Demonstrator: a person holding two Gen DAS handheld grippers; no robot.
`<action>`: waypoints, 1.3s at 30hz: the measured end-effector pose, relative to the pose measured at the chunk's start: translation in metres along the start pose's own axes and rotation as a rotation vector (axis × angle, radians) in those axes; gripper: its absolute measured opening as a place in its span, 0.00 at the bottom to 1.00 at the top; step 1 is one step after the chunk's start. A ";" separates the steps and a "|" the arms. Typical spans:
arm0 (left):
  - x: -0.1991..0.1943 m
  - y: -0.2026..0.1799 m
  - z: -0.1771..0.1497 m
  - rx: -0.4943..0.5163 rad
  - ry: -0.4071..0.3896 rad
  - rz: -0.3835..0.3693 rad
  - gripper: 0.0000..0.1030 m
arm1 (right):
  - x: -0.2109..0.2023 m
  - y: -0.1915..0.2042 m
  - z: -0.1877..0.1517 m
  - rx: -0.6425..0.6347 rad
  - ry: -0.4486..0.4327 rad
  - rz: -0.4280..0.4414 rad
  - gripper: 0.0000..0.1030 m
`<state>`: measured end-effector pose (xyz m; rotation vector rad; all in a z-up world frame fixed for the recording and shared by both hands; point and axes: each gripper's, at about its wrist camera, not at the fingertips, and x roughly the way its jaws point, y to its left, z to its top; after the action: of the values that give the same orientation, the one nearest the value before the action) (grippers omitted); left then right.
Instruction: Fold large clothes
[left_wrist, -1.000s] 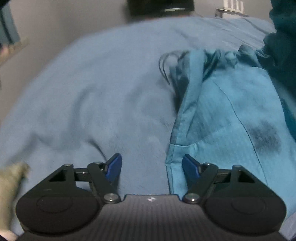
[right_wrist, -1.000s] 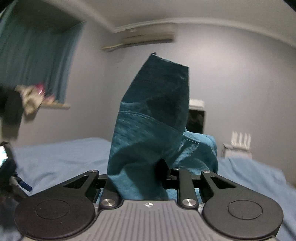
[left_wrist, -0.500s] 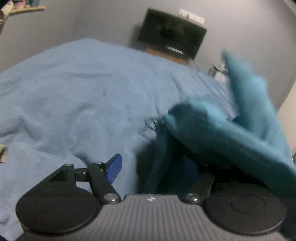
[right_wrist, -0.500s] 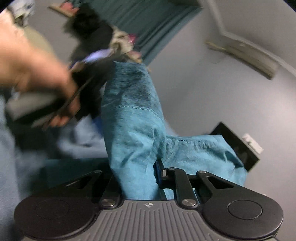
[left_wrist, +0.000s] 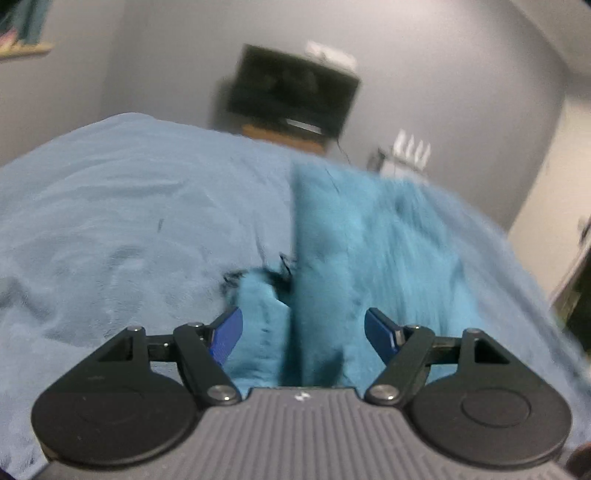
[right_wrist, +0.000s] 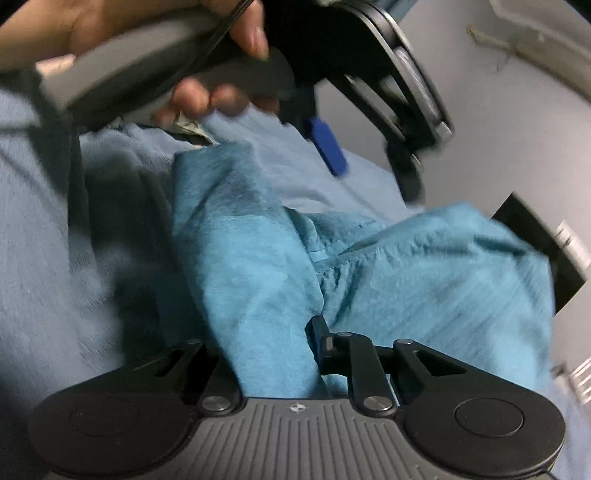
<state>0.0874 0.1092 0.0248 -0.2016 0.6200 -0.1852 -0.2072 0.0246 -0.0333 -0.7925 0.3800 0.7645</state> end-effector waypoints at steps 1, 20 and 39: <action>0.010 -0.005 -0.003 0.040 0.028 0.025 0.70 | -0.001 0.001 -0.002 0.023 -0.002 0.016 0.19; 0.052 0.019 -0.015 0.064 0.162 0.144 0.68 | -0.140 -0.110 -0.029 0.627 -0.223 0.136 0.45; 0.005 -0.018 -0.001 0.188 -0.036 -0.026 0.68 | 0.078 -0.178 -0.031 0.611 -0.002 -0.061 0.43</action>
<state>0.0891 0.0902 0.0257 -0.0315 0.5605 -0.2631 -0.0245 -0.0435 -0.0098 -0.2279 0.5501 0.5457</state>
